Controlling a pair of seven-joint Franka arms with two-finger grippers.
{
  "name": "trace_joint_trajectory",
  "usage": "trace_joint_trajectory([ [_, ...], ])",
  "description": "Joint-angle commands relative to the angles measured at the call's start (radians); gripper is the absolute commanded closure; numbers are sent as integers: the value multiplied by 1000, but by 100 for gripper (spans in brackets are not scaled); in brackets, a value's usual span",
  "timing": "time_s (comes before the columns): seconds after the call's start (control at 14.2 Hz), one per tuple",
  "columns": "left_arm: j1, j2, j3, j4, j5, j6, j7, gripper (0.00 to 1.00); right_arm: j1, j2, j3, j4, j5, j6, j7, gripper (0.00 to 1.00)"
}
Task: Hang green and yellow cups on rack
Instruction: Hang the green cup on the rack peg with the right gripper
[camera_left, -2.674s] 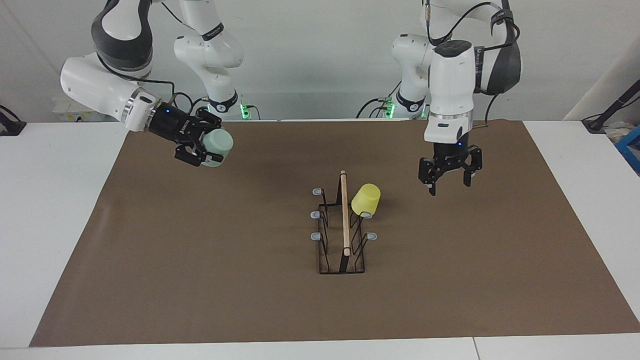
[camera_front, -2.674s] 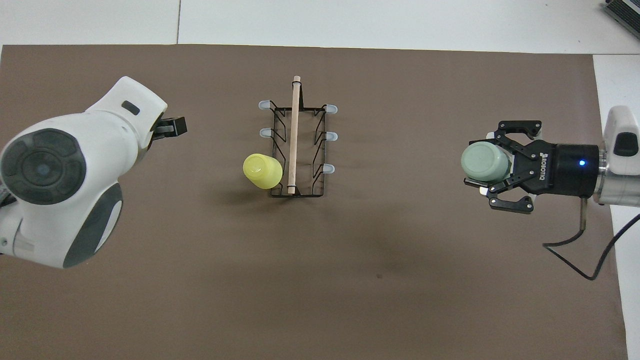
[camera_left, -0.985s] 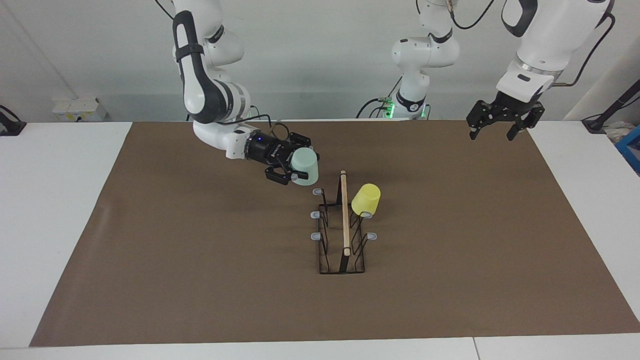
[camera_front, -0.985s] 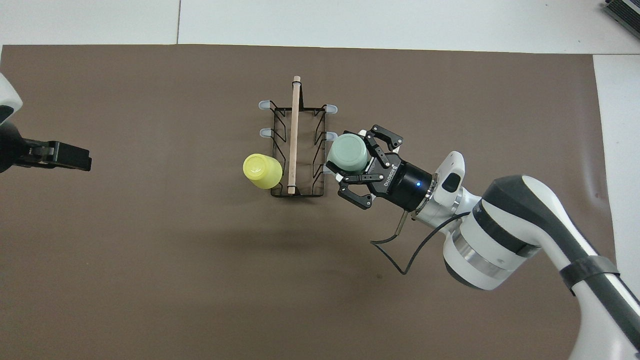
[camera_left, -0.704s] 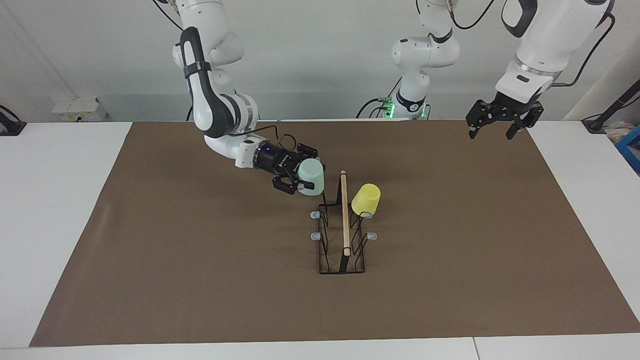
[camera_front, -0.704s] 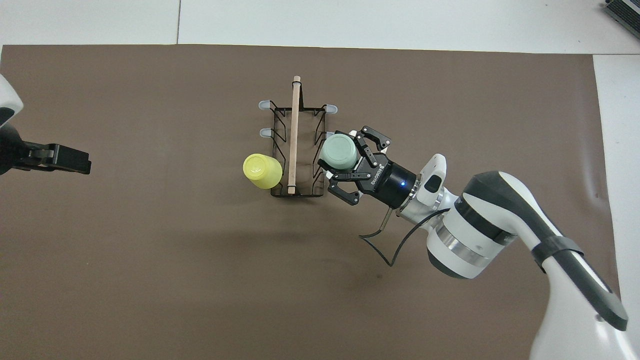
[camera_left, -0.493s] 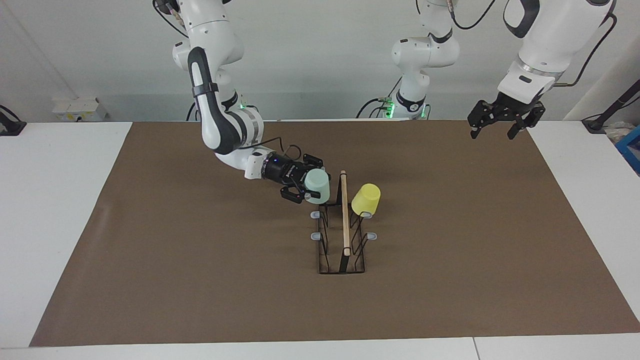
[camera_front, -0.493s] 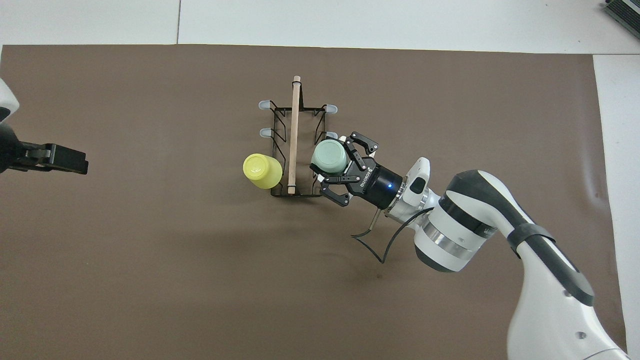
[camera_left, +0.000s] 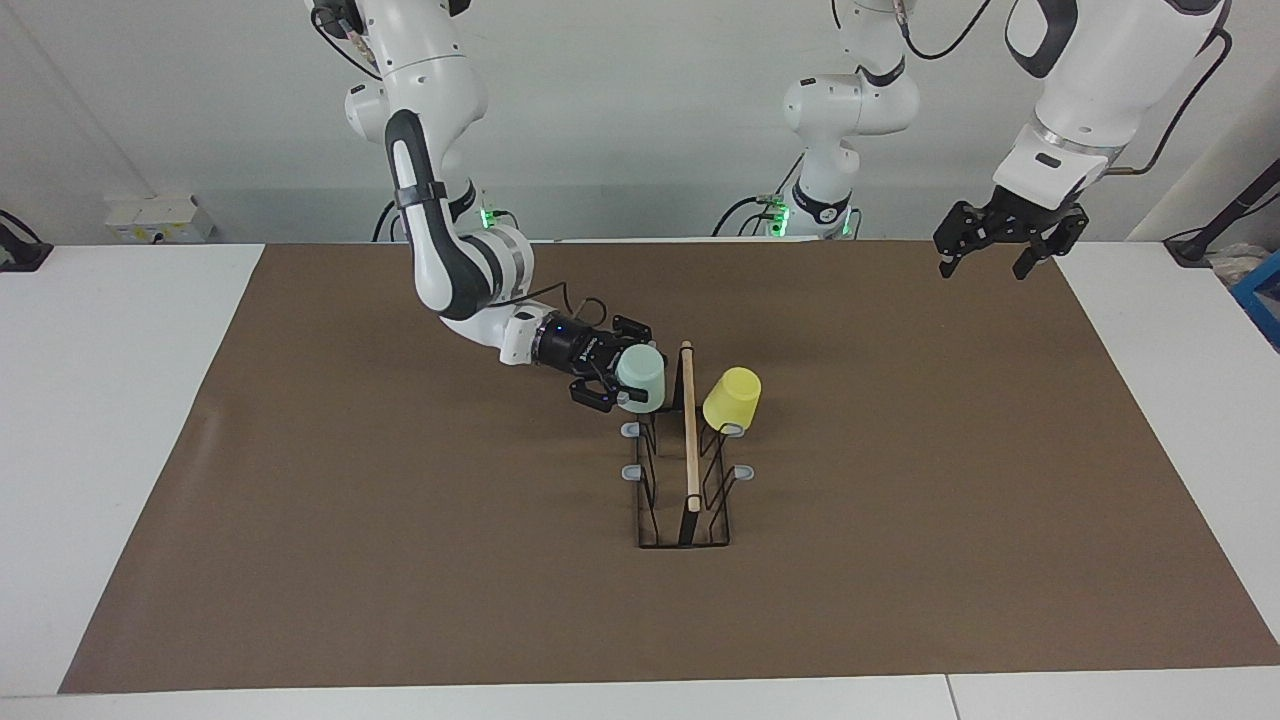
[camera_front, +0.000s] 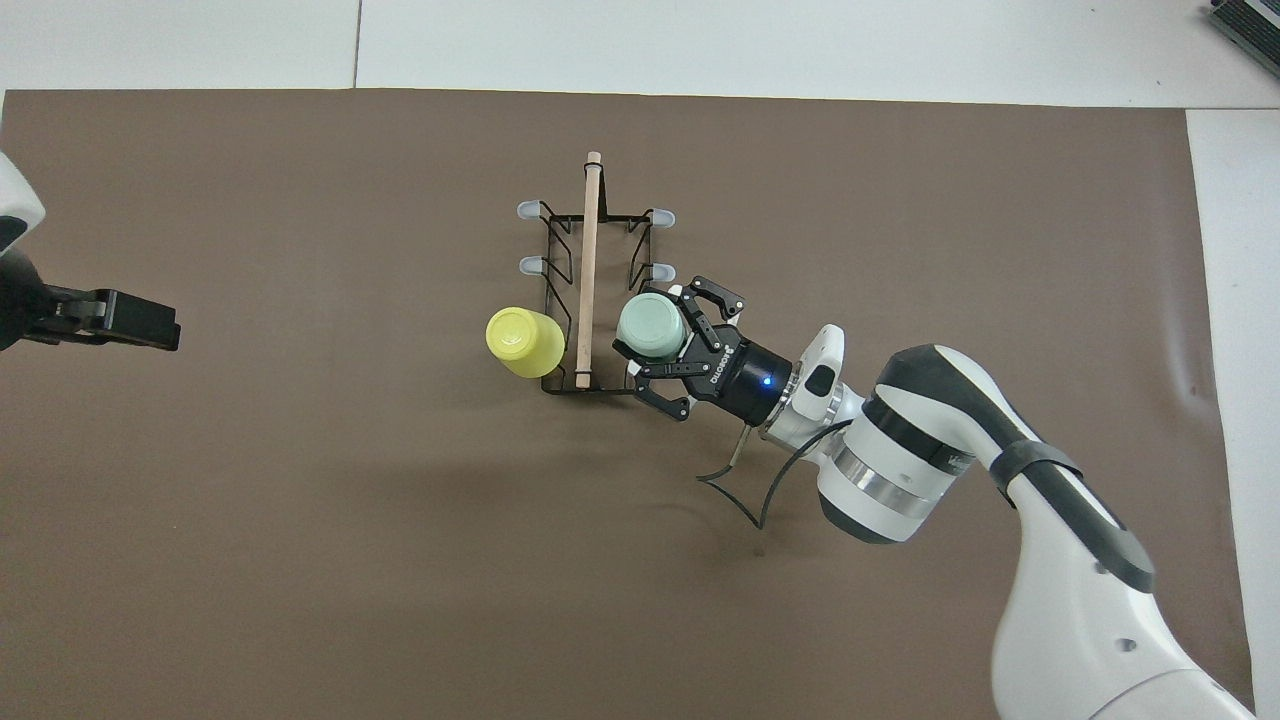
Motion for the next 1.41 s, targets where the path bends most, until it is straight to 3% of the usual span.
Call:
trace_joint_trajectory([
  [0.0, -2, -10, -2, -9, 10, -12, 8, 0, -8, 25, 2, -23, 40, -49, -54, 100],
  [0.35, -4, -10, -2, -9, 10, -13, 8, 0, 26, 42, 2, -38, 145, -90, -63, 100],
  [0.63, 6, -10, -2, -9, 10, -3, 6, 0, 29, 42, 2, -48, 149, -84, -63, 100],
  [0.7, 6, -10, -2, -9, 12, -1, 6, 0, 29, 42, 4, -48, 149, -84, -63, 79],
  [0.77, 4, -10, -2, -9, 10, 0, 6, 0, 29, 42, 2, -48, 149, -83, -63, 23],
  [0.84, 4, -10, -2, -9, 10, -1, 6, 0, 27, 42, 2, -46, 149, -83, -62, 0],
  [1.34, 6, -10, -2, -9, 10, -1, 8, 0, 29, 42, 2, -43, 145, -55, -57, 0],
])
